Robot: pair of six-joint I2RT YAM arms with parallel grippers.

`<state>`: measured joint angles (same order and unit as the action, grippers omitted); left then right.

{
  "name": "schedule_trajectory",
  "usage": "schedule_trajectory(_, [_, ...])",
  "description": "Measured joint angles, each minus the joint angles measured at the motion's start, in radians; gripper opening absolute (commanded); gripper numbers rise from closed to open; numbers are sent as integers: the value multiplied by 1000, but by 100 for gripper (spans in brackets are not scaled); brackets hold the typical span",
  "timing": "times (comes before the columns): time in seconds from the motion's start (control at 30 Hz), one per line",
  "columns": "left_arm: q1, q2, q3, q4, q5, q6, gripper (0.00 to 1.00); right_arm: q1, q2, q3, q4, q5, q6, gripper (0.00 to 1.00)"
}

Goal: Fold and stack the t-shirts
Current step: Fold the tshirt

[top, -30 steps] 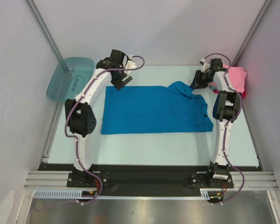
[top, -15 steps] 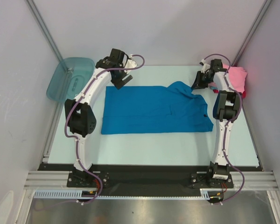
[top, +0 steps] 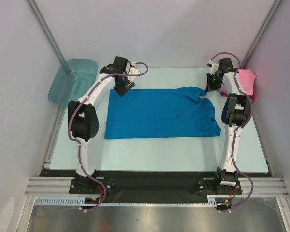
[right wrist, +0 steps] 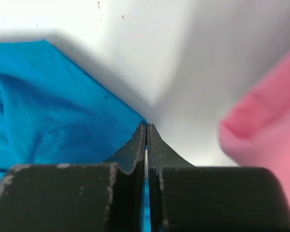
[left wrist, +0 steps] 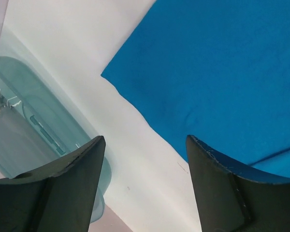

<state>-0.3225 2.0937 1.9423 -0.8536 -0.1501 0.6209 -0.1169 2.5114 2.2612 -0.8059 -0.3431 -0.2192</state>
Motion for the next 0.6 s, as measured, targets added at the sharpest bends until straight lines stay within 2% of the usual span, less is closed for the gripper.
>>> schedule_trajectory(0.33, [107, 115, 65, 35, 180, 3, 71, 62, -172, -2, -27, 281, -237, 0])
schedule_trajectory(0.6, [137, 238, 126, 37, 308, 85, 59, 132, -246, -29, -56, 411, -305, 0])
